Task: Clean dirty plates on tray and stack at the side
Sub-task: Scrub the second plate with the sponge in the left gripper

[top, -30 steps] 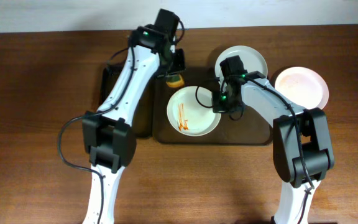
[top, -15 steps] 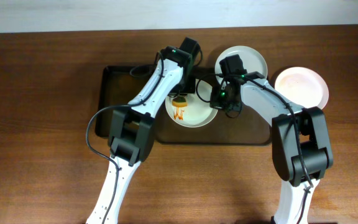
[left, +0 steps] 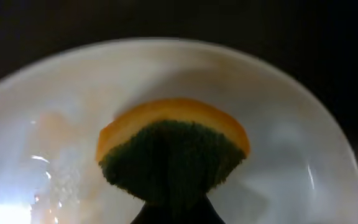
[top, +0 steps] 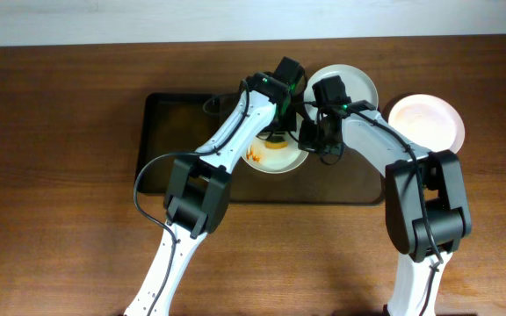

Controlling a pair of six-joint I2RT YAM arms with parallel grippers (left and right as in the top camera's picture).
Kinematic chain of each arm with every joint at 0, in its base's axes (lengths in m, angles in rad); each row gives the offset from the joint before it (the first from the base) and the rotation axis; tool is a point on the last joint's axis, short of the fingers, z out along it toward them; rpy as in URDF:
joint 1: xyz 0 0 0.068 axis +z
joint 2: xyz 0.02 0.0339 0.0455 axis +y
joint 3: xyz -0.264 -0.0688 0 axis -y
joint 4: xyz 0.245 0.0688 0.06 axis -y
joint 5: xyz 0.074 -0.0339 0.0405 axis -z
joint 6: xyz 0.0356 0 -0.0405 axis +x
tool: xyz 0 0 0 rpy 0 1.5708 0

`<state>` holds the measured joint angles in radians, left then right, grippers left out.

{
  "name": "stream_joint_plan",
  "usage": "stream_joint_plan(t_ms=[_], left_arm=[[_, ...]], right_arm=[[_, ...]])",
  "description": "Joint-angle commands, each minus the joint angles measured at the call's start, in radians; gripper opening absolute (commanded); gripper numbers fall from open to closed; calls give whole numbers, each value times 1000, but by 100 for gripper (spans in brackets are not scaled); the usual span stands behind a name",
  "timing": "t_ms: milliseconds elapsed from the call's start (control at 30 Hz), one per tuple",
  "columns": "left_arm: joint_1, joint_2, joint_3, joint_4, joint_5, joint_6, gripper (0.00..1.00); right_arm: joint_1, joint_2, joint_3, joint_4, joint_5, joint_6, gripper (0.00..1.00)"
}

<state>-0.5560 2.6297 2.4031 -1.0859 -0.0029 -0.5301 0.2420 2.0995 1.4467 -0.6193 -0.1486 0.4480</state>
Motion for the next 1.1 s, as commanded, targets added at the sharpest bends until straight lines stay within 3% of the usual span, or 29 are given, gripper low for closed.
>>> stream_joint_plan(t_ms=[0, 133, 233, 333, 433, 500, 600, 633, 667, 733, 767, 933, 1067], left_arm=[[-2, 88, -33, -69, -73, -126, 0], [4, 88, -33, -263, -74, -152, 0], [26, 88, -33, -277, -74, -153, 0], [49, 88, -33, -211, -56, 31, 0], [64, 88, -33, -108, 158, 268, 0], [66, 88, -33, -43, 132, 353, 0], [77, 88, -33, -4, -60, 279, 0], [77, 88, -33, -85, -70, 110, 0], [76, 88, -33, -208, -69, -137, 0], [63, 88, -33, -399, -69, -469, 0], [49, 88, -33, -421, -69, -484, 0], [-45, 88, -33, -325, -66, -338, 0], [-76, 88, -33, -116, -79, -100, 0]], right_arm=[[12, 50, -11, -16, 18, -22, 4], [8, 50, -11, -7, -42, -79, 4], [-20, 52, -11, -11, -116, -104, 4], [-71, 52, -29, -7, -201, -145, 4], [-85, 52, -43, 2, -214, -146, 4], [-84, 52, -43, 3, -214, -146, 4], [-84, 52, -43, 7, -214, -146, 4], [-85, 52, -43, 7, -210, -145, 4], [-85, 52, -43, 7, -207, -145, 4], [-85, 53, -43, 9, -208, -145, 4], [-85, 52, -43, 11, -208, -145, 4], [-85, 53, -43, 8, -207, -145, 4], [-85, 53, -43, 8, -207, -145, 4]])
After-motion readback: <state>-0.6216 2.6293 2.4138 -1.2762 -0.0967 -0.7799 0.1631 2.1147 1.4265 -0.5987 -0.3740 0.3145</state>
